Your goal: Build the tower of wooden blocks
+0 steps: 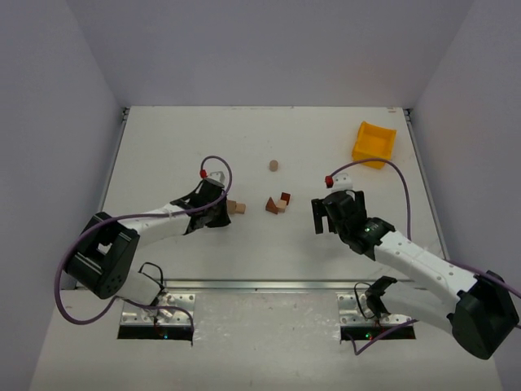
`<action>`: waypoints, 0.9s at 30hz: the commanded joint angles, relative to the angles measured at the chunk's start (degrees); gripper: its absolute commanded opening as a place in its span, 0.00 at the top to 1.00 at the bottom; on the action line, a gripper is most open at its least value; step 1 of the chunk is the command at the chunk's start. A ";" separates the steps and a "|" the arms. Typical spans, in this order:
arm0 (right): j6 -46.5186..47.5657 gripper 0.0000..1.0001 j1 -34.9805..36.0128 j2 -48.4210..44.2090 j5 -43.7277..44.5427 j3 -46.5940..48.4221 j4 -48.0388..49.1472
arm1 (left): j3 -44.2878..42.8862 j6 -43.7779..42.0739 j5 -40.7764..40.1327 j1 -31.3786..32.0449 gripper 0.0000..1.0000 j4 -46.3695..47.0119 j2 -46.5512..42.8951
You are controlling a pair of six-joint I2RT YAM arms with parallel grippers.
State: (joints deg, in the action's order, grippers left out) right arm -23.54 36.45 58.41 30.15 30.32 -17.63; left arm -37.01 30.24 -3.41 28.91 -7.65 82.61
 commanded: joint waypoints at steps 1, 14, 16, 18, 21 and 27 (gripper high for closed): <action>-1.07 0.01 -0.24 -1.88 1.67 -0.42 1.55 | -1.06 1.13 -1.51 0.01 1.00 3.74 0.41; -1.07 0.01 -0.32 -2.70 2.46 -0.87 1.55 | -1.30 2.01 -3.98 0.28 1.00 5.10 3.18; -1.07 0.01 -0.24 -2.87 2.55 -0.87 1.55 | -1.31 2.01 -4.40 0.42 1.00 5.10 3.54; -1.07 0.01 -0.24 -3.01 2.60 -0.93 1.55 | -1.45 2.33 -4.64 0.54 1.00 5.16 3.86; -1.07 0.01 -0.31 -3.12 2.80 -1.03 1.53 | -1.72 2.42 -5.06 0.61 1.00 5.19 4.58; -1.07 0.01 -0.32 -3.52 2.91 -1.15 1.55 | -2.06 2.63 -5.77 0.82 1.00 5.10 5.74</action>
State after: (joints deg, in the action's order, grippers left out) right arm -23.81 36.45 56.18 31.41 29.45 -17.61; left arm -37.12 32.05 -8.07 29.17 -4.61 87.50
